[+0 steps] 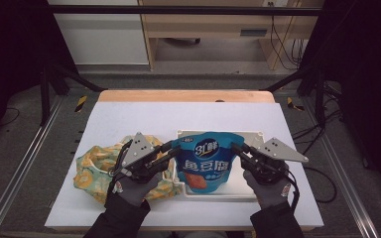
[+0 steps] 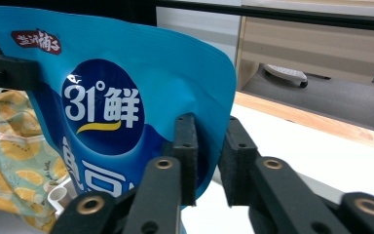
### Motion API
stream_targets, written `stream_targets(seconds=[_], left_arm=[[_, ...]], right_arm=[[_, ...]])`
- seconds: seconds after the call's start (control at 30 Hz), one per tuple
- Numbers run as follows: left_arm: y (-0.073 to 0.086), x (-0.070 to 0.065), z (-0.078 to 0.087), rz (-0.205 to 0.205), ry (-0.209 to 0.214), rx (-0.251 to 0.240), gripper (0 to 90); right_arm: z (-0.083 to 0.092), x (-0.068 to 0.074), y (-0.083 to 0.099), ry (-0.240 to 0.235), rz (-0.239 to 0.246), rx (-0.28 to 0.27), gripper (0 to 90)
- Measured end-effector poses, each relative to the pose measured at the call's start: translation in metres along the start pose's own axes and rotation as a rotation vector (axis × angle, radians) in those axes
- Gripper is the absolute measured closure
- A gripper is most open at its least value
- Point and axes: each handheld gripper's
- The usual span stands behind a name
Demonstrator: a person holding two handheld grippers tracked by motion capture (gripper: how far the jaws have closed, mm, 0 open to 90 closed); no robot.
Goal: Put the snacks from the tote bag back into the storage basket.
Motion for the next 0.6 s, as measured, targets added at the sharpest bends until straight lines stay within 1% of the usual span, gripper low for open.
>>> stream_targets(seconds=[0.07,0.13,0.27,0.33,0.43,0.6], left_arm=[[0.000,0.001,0.002,-0.009,-0.002,0.013,67.7],[0.000,0.001,0.005,-0.020,-0.014,0.021,63.0],[0.001,0.003,0.013,-0.026,-0.031,0.019,54.0],[0.001,0.005,0.017,-0.024,-0.035,0.020,50.8],[0.003,0.008,0.024,-0.038,-0.046,0.032,47.5],[0.012,0.016,0.039,-0.036,-0.066,0.051,44.2]], right_arm=[[0.000,-0.001,0.001,0.001,-0.004,-0.005,73.2],[0.000,-0.001,0.003,0.013,0.002,-0.014,66.5],[0.000,-0.003,0.007,0.029,0.007,-0.027,56.2],[0.001,-0.004,0.009,0.038,0.012,-0.028,54.0],[0.002,-0.006,0.012,0.047,0.010,-0.034,49.1],[0.006,-0.009,0.018,0.055,0.002,-0.035,44.0]])
Point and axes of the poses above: each handheld gripper's, and its own axes: z roughly backward along the jaws, y roughly out of its underside, x roughly to its left, and after that the axes turned 4 degrees about y, right-handed
